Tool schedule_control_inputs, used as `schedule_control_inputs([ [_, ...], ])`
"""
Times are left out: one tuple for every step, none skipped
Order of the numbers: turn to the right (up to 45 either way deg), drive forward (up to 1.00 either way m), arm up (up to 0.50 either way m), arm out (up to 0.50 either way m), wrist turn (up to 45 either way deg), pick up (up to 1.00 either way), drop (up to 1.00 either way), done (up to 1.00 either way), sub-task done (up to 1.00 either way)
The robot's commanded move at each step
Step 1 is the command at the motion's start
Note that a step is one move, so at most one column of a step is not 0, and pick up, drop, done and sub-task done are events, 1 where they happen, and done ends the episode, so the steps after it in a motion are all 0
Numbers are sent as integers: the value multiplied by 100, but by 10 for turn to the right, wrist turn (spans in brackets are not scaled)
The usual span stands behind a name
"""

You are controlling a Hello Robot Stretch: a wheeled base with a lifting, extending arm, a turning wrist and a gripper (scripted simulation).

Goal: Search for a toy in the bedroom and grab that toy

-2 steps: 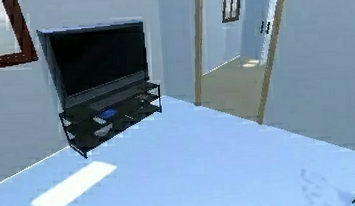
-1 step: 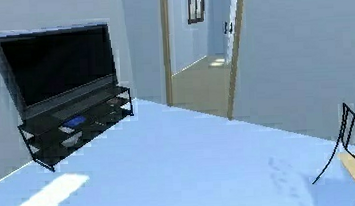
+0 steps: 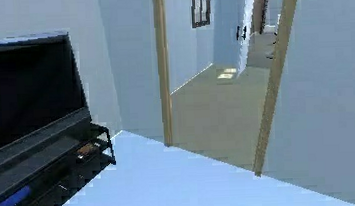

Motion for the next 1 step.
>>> schedule_control_inputs([
  [0,100,0,0,0,0,0,0,0],
])
